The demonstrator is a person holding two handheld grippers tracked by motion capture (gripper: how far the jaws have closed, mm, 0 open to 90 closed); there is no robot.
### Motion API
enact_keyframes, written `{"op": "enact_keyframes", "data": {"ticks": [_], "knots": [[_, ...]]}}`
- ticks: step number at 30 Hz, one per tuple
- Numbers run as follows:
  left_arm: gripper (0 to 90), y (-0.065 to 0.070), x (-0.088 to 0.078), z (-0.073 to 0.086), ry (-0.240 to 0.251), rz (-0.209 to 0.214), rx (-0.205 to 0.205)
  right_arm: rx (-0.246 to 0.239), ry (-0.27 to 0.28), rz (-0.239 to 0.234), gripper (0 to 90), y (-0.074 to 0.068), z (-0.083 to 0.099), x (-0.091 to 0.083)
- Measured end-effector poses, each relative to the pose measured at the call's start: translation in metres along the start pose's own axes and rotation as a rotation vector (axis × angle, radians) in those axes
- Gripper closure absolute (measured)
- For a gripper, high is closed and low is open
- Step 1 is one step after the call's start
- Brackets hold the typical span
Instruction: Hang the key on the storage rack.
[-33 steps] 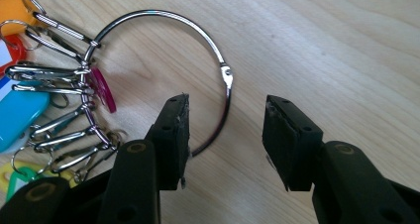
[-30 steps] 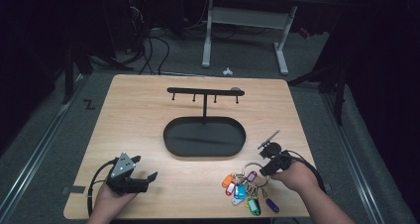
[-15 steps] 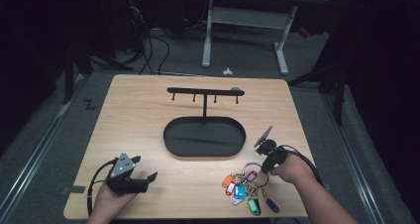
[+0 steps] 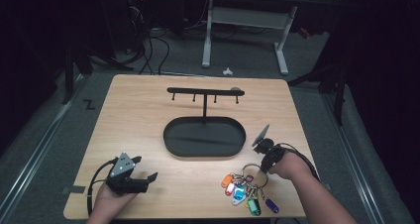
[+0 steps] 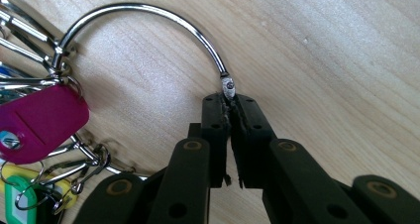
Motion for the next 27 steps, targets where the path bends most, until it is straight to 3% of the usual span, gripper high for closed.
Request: {"op": "enact_keyframes", "data": {"ticks": [5, 13, 21, 27], "knots": [[15.2, 0.001, -0.002, -0.002, 0.005, 0.007, -0.004, 0.028, 0.012, -0.019, 86.1, 0.002, 0.001, 0.0], [14.5, 0.003, 0.001, -0.004, 0.009, 0.021, -0.005, 0.022, 0.012, -0.01, 86.2, 0.001, 0.001, 0.0], [14.9, 0.002, -0.001, -0.001, 0.003, -0.001, 0.008, 0.007, 0.023, 0.009, 86.7, 0.001, 0.002, 0.0], [15.2, 0.0, 0.001, 0.001, -0.012, -0.01, 0.015, -0.01, 0.066, 0.003, 86.9, -0.006, 0.0, -0.028]]}}
Point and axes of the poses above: each handheld gripper's, and its own axes: x roughly forward along the jaws, z roughly out of its underside, y roughly to its right, the point moved 9 cm from there along x, roughly forward along the jaws, and after that the axes turned 15 degrees about -x, right-handed, at the moved point
